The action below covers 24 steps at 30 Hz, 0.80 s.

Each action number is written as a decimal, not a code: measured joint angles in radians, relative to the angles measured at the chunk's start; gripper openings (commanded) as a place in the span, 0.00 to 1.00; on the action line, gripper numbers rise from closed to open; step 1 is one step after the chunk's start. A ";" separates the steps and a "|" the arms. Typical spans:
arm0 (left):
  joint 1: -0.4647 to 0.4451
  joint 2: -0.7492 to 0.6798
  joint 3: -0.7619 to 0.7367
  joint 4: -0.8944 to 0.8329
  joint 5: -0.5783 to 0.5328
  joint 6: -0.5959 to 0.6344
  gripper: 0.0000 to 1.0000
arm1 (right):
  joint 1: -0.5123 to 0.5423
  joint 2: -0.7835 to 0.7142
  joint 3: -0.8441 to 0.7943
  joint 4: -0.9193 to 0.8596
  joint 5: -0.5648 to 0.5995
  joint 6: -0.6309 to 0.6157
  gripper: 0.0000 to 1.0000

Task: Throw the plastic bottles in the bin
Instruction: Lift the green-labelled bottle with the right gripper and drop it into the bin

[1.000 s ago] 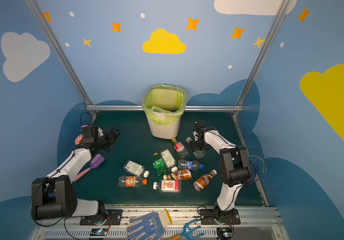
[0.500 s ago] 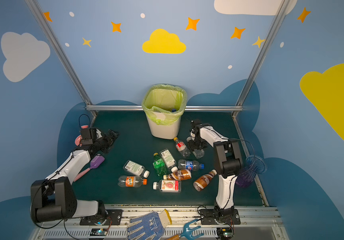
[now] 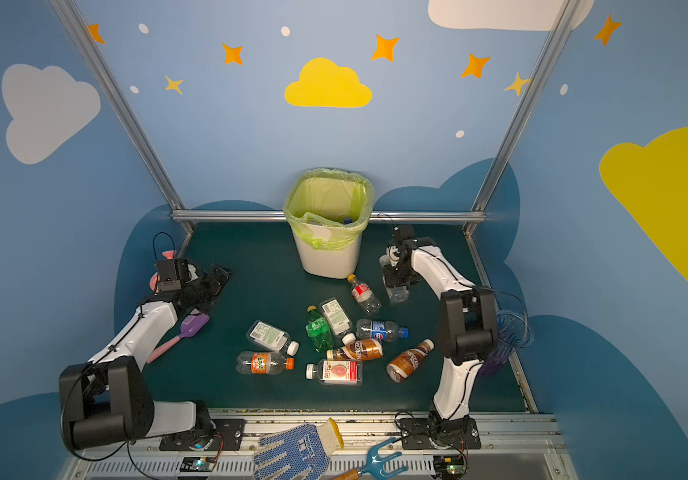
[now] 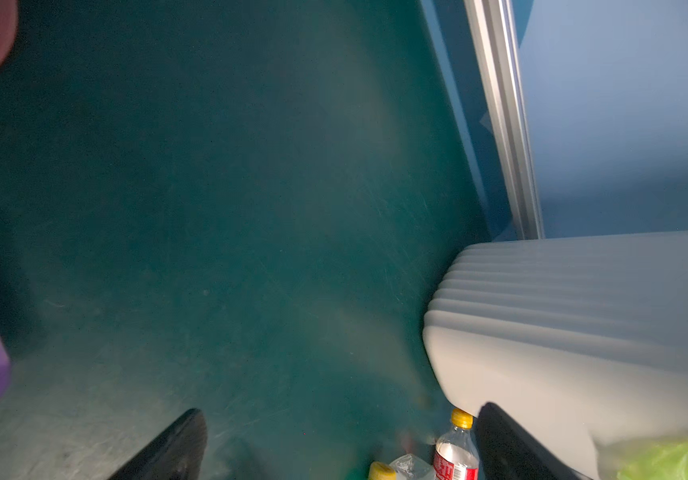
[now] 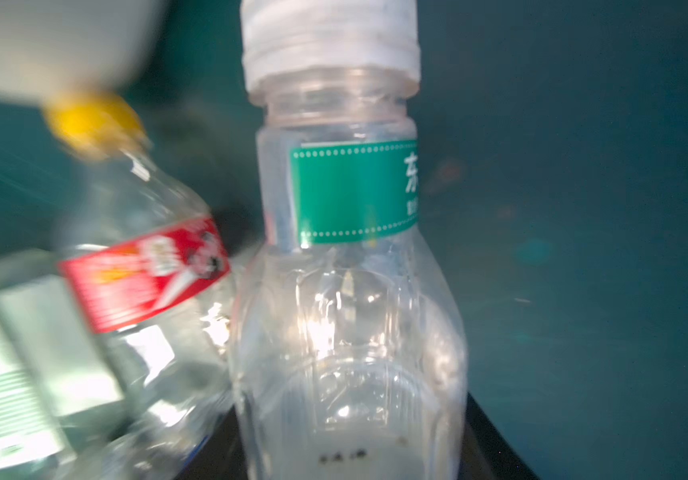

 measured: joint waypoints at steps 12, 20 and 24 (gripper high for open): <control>0.014 -0.052 -0.075 -0.033 -0.042 -0.002 1.00 | -0.129 -0.525 0.204 0.499 -0.111 0.284 0.54; 0.014 -0.052 -0.108 -0.034 -0.041 -0.004 1.00 | 0.101 -0.045 0.628 0.415 -0.290 0.286 0.72; 0.014 -0.070 -0.108 -0.047 -0.041 -0.002 1.00 | 0.169 0.239 0.827 0.188 -0.310 0.225 0.92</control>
